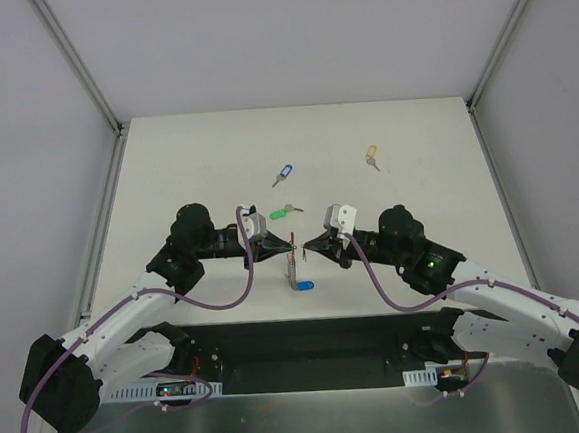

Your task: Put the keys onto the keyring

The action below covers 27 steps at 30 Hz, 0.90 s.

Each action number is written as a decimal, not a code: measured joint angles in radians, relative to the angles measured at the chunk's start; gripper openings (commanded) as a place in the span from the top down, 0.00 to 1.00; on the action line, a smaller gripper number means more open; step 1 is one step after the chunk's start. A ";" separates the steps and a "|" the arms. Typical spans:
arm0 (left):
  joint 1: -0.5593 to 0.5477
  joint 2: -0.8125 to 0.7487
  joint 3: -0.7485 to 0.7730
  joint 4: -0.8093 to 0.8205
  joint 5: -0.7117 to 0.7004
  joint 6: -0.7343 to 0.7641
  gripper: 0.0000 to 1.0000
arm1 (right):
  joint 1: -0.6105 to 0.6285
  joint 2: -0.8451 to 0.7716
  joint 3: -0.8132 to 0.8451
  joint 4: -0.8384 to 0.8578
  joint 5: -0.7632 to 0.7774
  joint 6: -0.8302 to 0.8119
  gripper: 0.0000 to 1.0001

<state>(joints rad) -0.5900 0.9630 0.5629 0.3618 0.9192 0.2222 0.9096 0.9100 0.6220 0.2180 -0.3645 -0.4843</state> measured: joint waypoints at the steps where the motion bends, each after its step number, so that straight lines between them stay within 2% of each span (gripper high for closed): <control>1: 0.000 0.000 0.000 0.000 0.001 0.000 1.00 | 0.000 0.001 0.000 0.000 -0.002 0.000 0.99; 27: 0.000 0.017 0.000 -0.008 0.024 0.000 1.00 | 0.011 0.034 0.004 -0.008 -0.032 -0.016 0.99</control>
<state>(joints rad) -0.5900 0.9798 0.5629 0.3542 0.9428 0.2226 0.9207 0.9436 0.6258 0.2100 -0.3962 -0.5007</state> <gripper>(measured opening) 0.008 0.014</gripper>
